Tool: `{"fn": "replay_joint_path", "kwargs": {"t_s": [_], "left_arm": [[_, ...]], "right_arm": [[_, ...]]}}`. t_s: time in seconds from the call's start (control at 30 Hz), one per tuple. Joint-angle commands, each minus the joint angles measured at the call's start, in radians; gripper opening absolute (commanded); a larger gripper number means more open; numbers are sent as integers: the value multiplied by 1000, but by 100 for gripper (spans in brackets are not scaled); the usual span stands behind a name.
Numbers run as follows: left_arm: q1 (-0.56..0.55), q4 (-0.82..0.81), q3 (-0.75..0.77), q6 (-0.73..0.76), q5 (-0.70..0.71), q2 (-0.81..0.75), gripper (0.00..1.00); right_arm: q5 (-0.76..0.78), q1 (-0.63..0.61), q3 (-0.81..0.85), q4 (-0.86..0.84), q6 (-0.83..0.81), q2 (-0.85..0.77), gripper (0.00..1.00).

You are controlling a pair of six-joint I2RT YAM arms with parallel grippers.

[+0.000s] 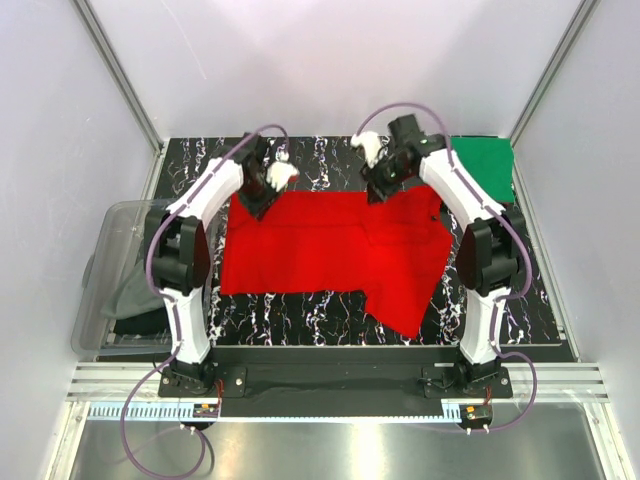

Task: Fold and stack the t-shirts
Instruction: Fold the tshirt

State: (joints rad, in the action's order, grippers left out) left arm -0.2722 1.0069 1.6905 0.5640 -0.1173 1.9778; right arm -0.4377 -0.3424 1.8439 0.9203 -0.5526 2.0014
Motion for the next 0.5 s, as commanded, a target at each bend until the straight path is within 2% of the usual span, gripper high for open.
{"fn": "replay_joint_path", "kwargs": {"t_s": [0.0,0.03,0.13,0.33,0.47], "left_arm": [[48,45,173,-12,-2,131,33],[56,59,240,-21,-4,160,33],[77,71,305,-59,-7,242,32],[102,65,360,-67,27,340,30],[122,62,379,-61,59,386,29]], "right_arm": [[-4,98,113,-29,118,83,38],[1,120,141,-29,121,105,38],[25,190,182,-41,131,189,37],[86,270,235,-69,117,325,36],[109,284,242,-77,99,358,36]]}}
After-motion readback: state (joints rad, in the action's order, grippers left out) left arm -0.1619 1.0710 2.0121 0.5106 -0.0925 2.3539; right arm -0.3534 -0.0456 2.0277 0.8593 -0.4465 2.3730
